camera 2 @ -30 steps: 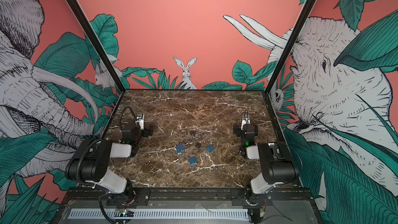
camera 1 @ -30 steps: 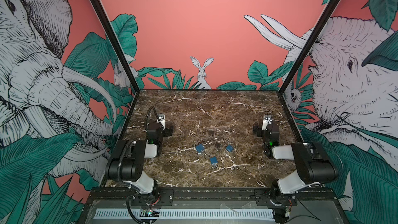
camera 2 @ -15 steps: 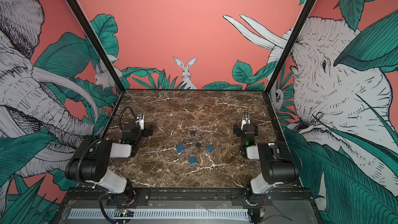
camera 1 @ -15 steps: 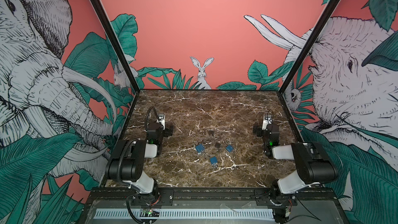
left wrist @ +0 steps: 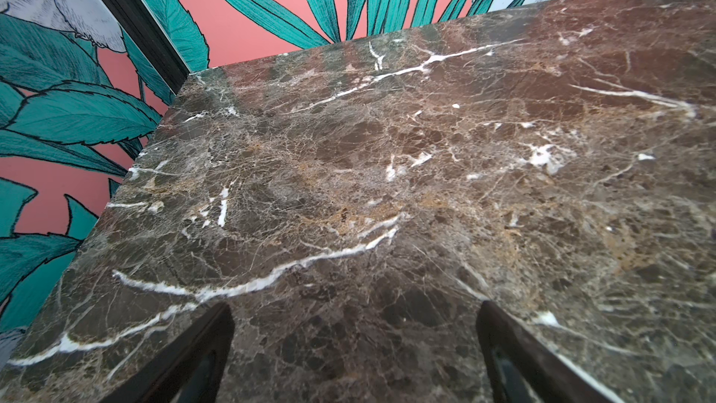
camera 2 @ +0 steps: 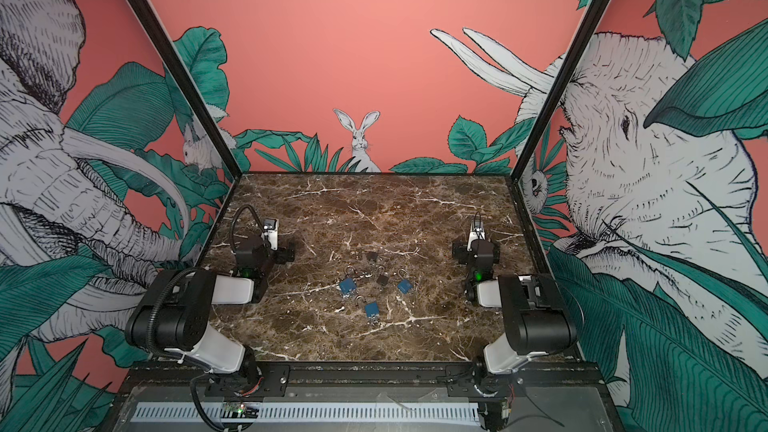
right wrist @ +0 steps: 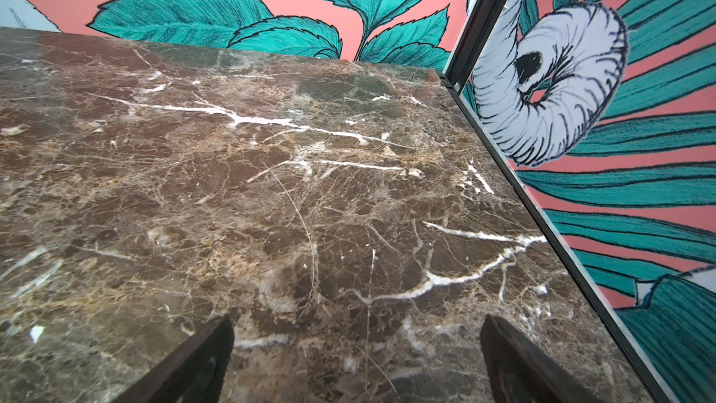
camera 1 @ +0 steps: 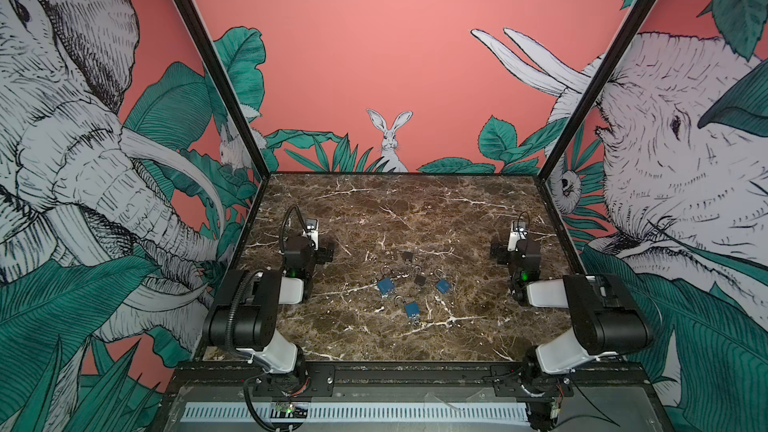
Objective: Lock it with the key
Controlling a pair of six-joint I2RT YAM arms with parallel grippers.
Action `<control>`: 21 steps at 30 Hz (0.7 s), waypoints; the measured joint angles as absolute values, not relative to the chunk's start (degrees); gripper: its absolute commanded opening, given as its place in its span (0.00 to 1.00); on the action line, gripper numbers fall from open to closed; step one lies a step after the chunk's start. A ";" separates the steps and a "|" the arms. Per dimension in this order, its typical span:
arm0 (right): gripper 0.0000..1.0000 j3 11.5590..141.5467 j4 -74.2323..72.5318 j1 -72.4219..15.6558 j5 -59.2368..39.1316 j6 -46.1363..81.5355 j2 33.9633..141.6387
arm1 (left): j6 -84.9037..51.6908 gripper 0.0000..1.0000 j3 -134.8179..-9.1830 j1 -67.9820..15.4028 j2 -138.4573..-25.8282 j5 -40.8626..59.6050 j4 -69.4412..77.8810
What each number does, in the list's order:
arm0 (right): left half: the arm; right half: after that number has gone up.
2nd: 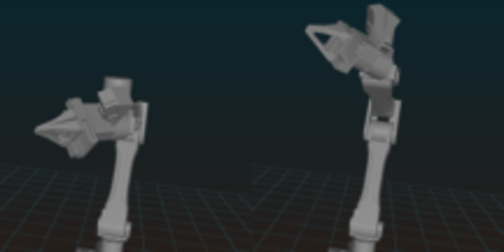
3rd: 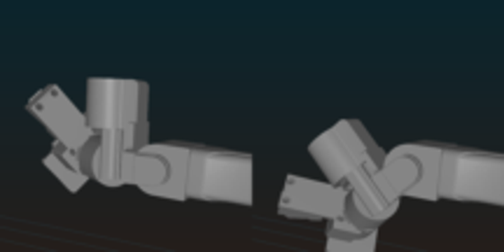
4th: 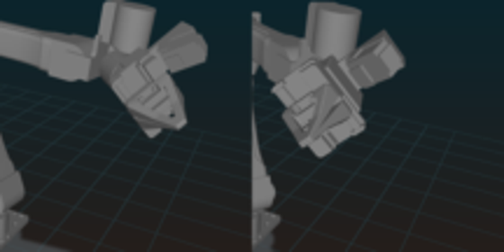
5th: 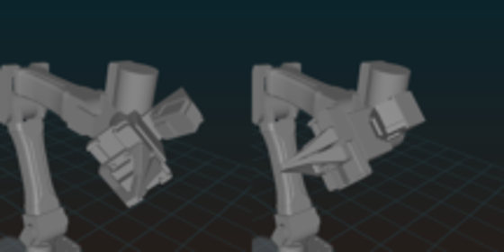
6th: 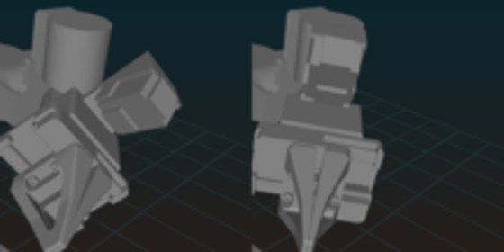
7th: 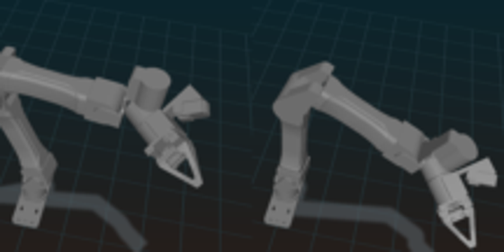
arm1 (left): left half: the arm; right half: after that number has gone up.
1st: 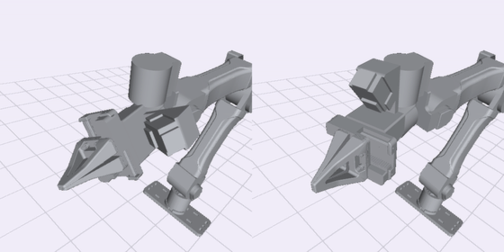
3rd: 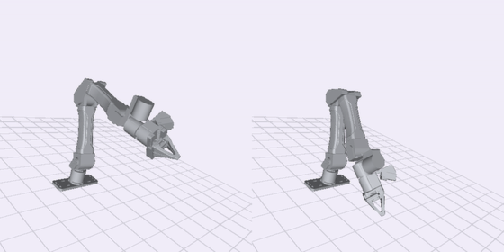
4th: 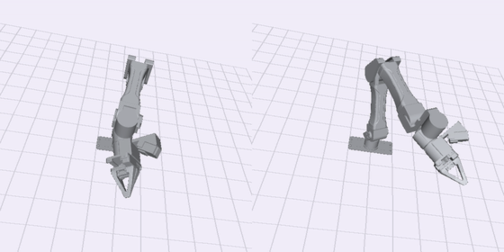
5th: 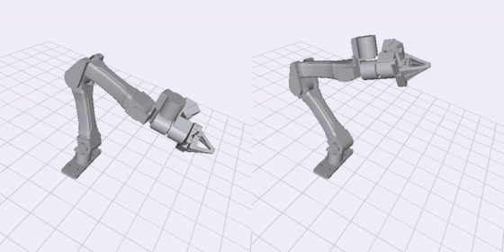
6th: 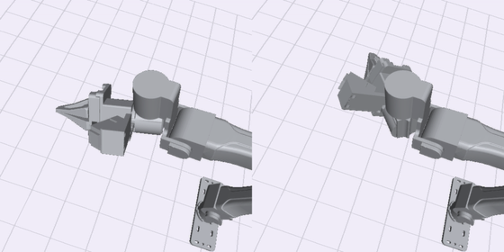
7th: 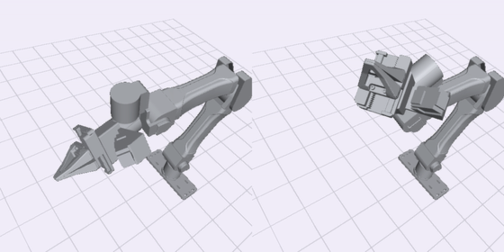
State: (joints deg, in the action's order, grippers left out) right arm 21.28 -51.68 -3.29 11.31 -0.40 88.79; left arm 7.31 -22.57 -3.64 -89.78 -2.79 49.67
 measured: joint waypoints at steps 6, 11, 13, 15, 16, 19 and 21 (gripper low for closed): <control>0.86 21.32 -51.13 -3.31 11.11 -0.34 88.60 | 7.05 0.67 -22.72 -3.64 -89.47 -3.64 48.97; 0.76 27.24 -34.48 -4.14 13.34 0.47 80.64 | 5.19 0.60 -29.12 -3.64 -82.28 -8.47 34.57; 0.75 32.53 -27.33 -5.04 15.11 1.87 77.01 | 4.05 0.59 -33.58 -3.64 -79.35 -8.84 29.54; 0.72 37.34 -22.15 -7.03 16.60 2.59 74.41 | 2.66 0.56 -37.47 -3.68 -77.54 -8.80 25.54; 0.69 39.68 -19.33 -8.58 17.30 2.81 73.56 | 1.58 0.55 -39.53 -3.88 -76.82 -8.69 23.09; 0.65 45.39 -10.44 -13.56 17.50 3.95 73.17 | -1.54 0.54 -43.97 -4.91 -75.83 -8.25 15.75; 0.64 47.48 -4.69 -16.93 16.64 4.54 73.73 | -3.31 0.54 -45.82 -6.15 -75.42 -7.84 10.92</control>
State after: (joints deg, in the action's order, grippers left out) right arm 47.48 -4.69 -16.93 16.64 4.54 73.73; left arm -3.31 -45.82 -6.15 -75.42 -7.84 10.92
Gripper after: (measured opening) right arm 0.652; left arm 0.537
